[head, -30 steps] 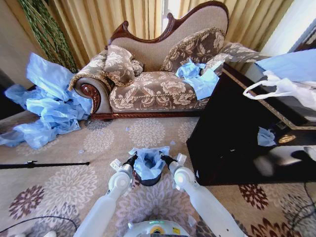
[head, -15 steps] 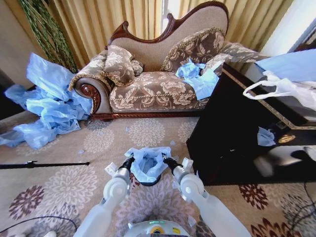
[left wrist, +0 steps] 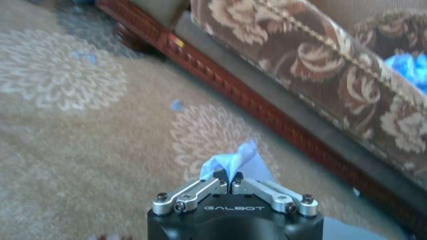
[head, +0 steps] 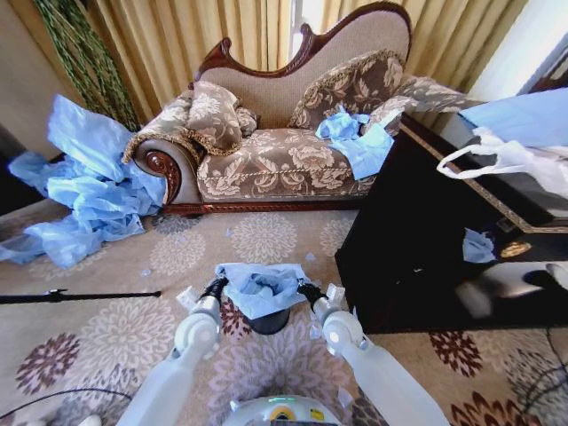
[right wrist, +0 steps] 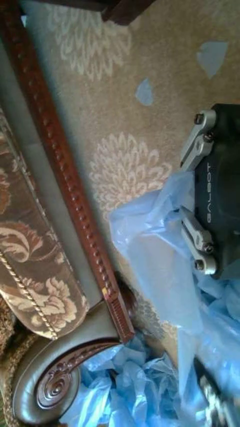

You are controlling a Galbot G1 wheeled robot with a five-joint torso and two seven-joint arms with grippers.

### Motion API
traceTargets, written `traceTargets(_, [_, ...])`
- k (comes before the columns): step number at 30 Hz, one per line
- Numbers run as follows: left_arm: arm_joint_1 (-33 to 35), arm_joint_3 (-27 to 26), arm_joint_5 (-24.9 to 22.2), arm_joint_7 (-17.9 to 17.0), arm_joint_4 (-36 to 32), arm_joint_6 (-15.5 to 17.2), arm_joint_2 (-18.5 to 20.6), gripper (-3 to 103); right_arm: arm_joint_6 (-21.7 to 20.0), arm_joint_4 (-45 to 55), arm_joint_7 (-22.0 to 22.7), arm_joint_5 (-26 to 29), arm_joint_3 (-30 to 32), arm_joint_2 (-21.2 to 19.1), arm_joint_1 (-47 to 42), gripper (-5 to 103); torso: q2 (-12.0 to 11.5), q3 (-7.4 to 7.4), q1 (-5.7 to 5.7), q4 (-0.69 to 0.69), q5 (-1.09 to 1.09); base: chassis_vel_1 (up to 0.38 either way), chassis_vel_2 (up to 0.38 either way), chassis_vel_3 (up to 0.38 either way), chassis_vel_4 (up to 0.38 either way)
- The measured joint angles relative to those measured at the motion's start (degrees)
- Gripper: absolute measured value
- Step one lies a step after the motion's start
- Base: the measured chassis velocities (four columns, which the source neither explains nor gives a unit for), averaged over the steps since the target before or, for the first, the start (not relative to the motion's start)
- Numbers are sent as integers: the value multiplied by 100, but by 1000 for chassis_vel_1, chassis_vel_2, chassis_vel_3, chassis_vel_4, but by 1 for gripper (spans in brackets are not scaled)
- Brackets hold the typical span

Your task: Place a garbage bag over the trash bin.

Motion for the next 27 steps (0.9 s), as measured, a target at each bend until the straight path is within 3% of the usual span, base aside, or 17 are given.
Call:
traceTargets(6, [-393, 106, 106, 83, 508, 16, -93, 0, -4, -495, -188, -125, -68, 28, 326, 0, 0, 1, 0, 1, 1, 0, 0, 0, 0])
traceTargets(12, [-818, 104, 137, 165, 942, -4, -158, 0, -59, -1095, -649, -377, -214, -31, 859, 0, 0, 1, 1, 2, 1, 0, 0, 0, 0])
traceTargets(19, [-1099, 165, 256, 203, 1454, 46, -330, 0, -383, -1679, -1559, -632, -392, -183, 1292, 0, 0, 1, 0, 0, 1, 0, 0, 0, 0])
traceTargets(21, [-1125, 156, 332, 273, 1669, 56, -378, 0, -383, -2002, -1964, -1009, -475, -179, 1431, 0, 0, 1, 1, 2, 1, 0, 0, 0, 0])
traceTargets(27, [-1015, 75, 460, 429, 1905, 71, -402, 0, -340, -2326, -2388, -1405, -527, -169, 1519, 0, 0, 1, 1, 1, 1, 0, 0, 0, 0])
